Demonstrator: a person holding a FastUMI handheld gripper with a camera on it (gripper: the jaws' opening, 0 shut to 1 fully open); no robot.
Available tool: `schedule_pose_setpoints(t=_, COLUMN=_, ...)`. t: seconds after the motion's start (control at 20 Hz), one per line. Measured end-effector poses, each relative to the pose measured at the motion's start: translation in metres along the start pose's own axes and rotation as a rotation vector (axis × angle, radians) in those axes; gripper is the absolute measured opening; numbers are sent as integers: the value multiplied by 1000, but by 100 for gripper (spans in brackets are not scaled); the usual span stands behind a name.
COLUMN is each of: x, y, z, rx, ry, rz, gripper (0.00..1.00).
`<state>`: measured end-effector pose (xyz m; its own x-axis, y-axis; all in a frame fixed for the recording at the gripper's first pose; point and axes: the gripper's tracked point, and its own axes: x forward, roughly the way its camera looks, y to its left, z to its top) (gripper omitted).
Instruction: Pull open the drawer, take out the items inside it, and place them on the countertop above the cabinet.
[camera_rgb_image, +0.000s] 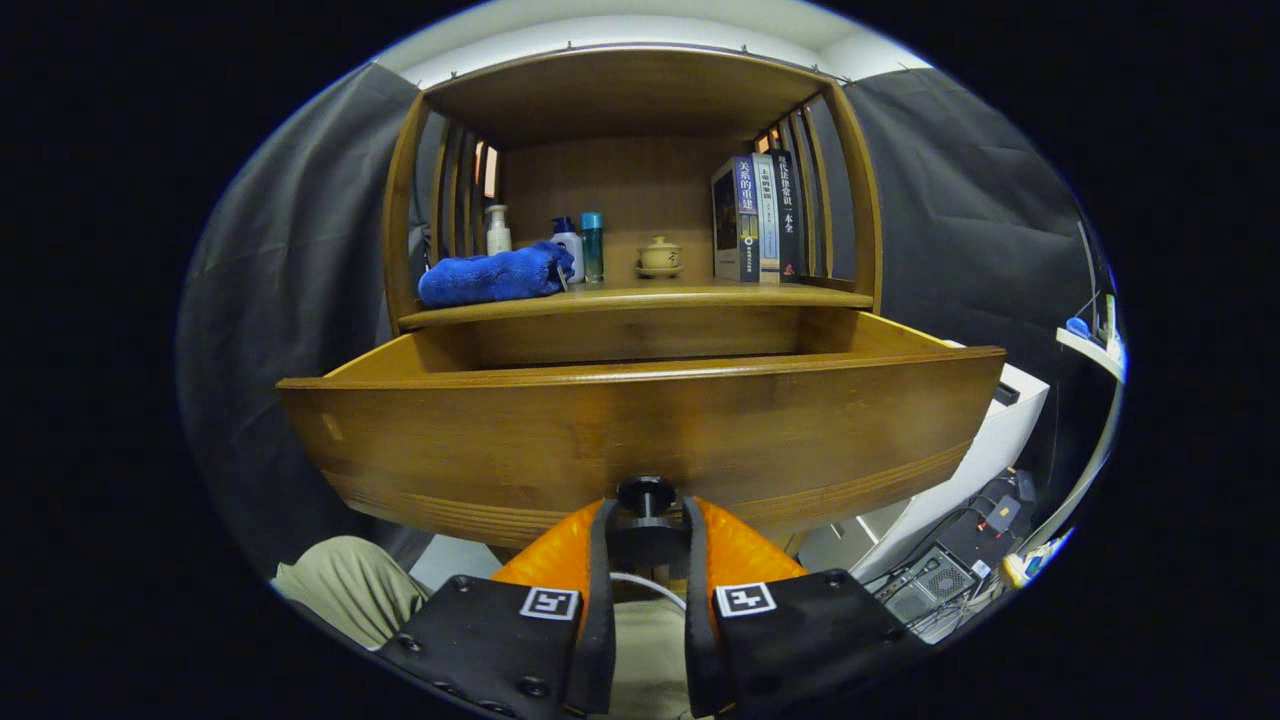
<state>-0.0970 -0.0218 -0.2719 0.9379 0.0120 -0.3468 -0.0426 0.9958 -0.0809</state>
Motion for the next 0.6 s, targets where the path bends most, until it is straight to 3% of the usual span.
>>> schedule_pose_setpoints(t=0.6, x=-36, y=1, z=-18, rx=55, ry=48, rz=-20, gripper=38)
